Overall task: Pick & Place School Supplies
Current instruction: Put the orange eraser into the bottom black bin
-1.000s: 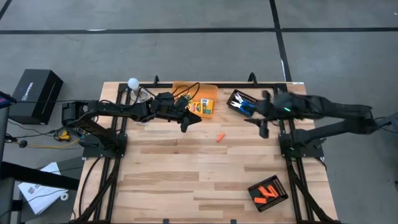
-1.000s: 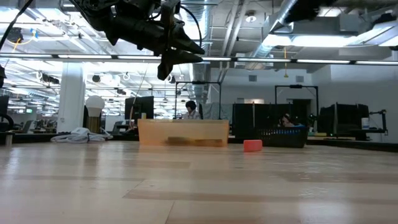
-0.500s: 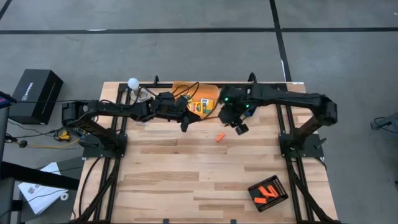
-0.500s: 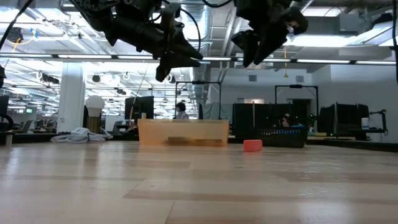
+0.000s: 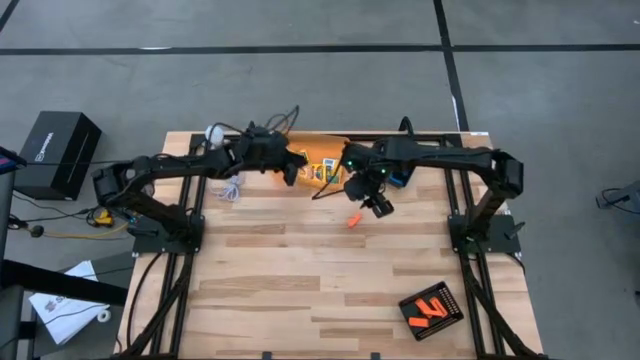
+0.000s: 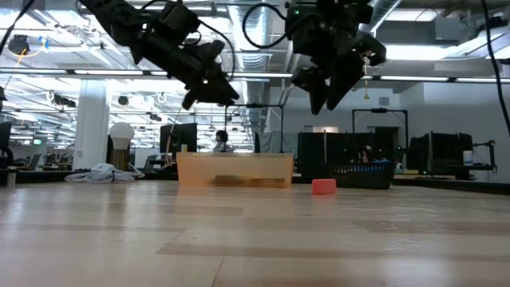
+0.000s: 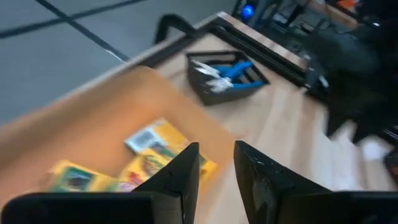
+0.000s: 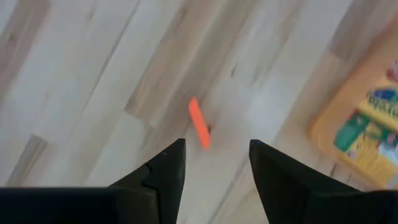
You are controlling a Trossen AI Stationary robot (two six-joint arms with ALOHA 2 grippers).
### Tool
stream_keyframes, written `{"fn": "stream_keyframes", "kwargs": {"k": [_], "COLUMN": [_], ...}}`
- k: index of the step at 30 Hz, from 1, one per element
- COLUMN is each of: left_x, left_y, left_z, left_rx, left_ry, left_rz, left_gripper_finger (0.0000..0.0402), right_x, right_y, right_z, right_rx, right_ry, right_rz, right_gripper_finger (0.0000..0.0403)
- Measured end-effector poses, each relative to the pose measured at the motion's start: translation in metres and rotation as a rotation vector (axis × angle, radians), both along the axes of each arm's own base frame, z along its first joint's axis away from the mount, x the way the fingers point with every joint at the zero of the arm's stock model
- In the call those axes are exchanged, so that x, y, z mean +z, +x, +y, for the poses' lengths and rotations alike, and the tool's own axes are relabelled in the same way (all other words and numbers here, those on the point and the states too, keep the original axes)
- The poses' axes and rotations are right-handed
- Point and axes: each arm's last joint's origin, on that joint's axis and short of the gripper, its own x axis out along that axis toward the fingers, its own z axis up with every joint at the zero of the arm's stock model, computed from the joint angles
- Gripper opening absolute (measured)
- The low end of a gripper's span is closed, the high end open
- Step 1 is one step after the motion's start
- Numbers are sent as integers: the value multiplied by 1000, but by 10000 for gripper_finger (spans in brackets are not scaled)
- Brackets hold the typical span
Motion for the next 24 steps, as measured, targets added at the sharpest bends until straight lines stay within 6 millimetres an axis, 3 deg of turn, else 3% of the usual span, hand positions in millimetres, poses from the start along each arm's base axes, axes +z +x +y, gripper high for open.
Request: {"fn": "stream_keyframes", "kwargs": {"k": [10,18,24], "left_x": [14,12,11], "left_y": [-40,-43,-43], "left_z": [27,30,30], "left_rx": [96,94,86], "left_ry": [74,91,92], "left_rz": [80,113,118], "left_gripper_finger": [111,112,112], "right_x": [-27,-62,-67], "right_y": [17,24,26], "right_z": [-9,-6,-4], "right_rx": [-5,-1,9], "right_ry": [50,104,130], "right_rz": [17,161,180], "right_gripper_finger": [165,160,152]}}
